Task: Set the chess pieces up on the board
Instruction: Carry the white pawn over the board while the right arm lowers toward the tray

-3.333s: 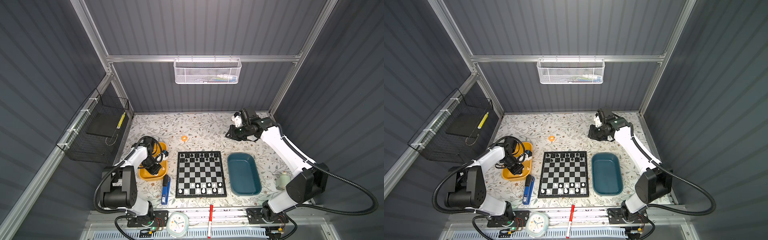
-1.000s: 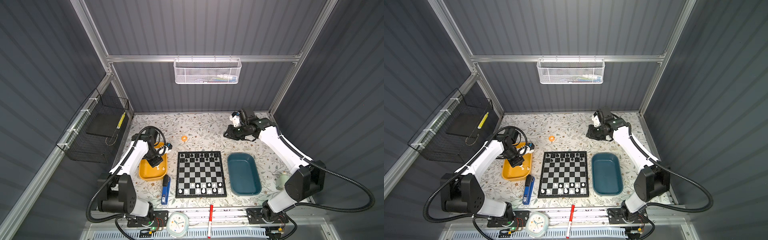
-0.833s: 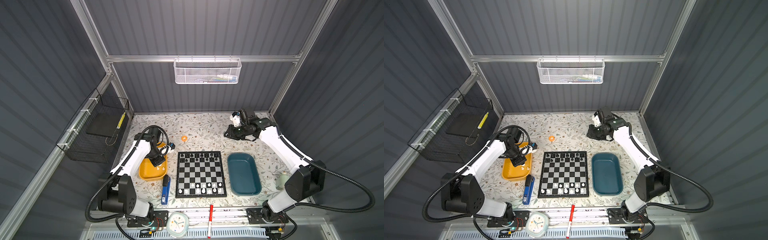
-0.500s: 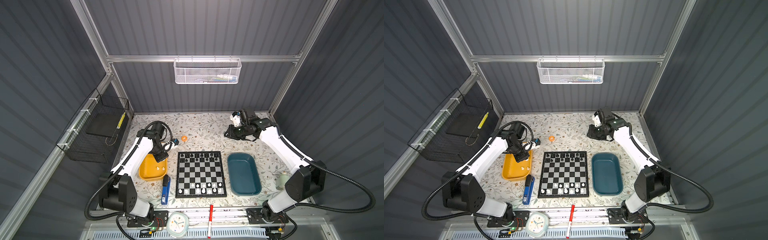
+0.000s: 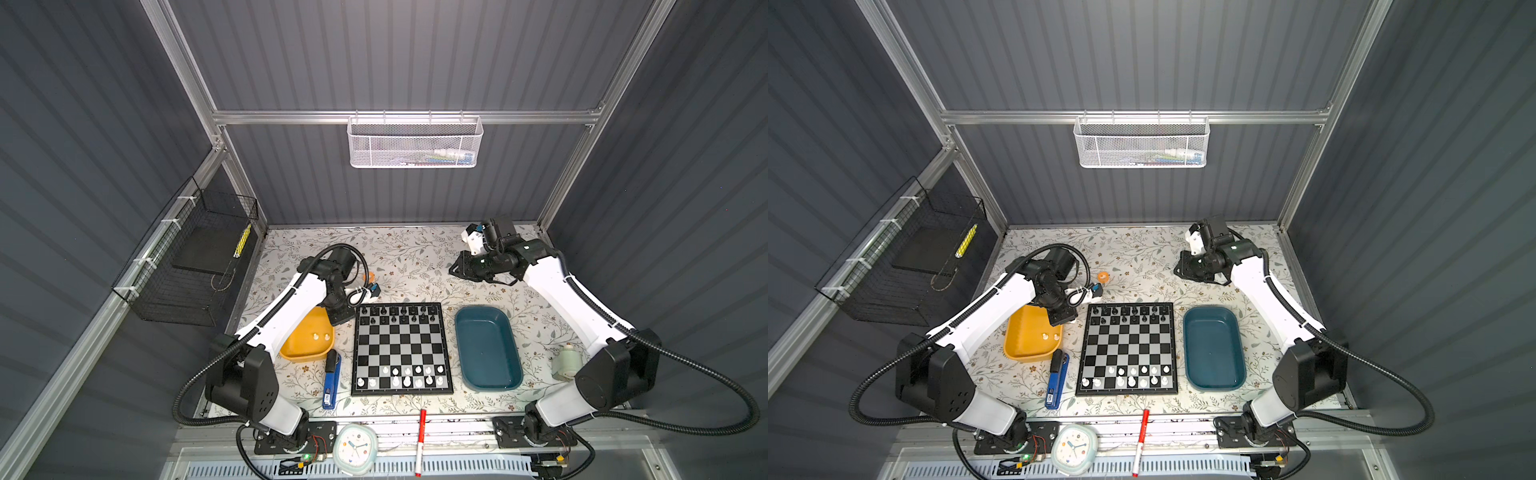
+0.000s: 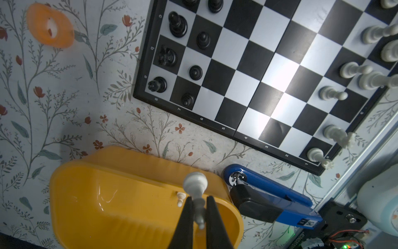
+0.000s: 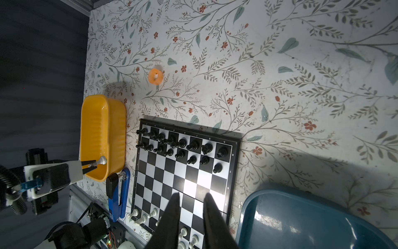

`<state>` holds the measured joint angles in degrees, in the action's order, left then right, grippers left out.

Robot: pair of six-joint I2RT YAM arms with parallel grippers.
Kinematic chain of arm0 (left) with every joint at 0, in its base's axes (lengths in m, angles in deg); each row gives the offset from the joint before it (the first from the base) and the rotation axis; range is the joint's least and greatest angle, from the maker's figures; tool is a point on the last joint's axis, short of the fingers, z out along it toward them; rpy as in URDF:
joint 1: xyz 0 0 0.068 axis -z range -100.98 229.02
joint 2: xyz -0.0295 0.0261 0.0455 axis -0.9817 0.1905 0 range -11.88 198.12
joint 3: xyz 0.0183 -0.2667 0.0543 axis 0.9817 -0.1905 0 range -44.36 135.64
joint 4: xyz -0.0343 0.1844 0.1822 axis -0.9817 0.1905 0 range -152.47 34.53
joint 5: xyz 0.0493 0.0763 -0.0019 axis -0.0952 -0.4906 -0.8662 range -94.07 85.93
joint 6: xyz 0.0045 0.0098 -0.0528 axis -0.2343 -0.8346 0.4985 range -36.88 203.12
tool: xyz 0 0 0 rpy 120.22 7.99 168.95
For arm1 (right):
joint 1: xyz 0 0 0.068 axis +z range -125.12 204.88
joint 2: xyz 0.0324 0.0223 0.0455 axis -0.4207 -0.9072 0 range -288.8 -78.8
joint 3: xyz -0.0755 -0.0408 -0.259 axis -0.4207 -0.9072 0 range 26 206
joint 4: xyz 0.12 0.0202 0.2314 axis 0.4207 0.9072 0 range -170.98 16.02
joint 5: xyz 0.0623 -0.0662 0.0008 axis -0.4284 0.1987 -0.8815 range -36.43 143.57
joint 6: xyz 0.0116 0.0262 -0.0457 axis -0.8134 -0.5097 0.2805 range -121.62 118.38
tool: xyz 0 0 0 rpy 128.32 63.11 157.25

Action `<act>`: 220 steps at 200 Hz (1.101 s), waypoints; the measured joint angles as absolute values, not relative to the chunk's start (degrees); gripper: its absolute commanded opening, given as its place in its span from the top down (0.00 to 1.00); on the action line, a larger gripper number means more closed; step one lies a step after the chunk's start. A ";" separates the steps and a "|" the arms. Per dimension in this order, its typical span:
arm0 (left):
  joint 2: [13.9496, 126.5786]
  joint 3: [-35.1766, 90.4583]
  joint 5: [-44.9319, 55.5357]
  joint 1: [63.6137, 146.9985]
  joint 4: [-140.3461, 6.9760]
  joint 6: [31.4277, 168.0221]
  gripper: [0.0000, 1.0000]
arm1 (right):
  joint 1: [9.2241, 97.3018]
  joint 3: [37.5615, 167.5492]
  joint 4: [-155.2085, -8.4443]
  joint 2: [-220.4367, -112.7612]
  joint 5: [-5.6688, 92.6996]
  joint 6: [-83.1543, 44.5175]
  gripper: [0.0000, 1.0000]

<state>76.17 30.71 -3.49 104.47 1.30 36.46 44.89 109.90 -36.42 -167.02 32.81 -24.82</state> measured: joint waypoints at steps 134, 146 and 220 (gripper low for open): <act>78.05 30.69 -3.62 116.77 0.23 42.10 0.90 | 44.30 107.50 -24.66 -158.19 17.71 -21.52 0.75; 78.03 30.69 -3.84 117.74 0.19 42.96 0.90 | 44.32 105.92 -23.87 -156.20 17.78 -21.21 0.75; 77.51 28.54 -4.82 124.64 -0.49 48.64 0.90 | 44.28 99.34 -22.30 -149.76 18.87 -20.91 0.75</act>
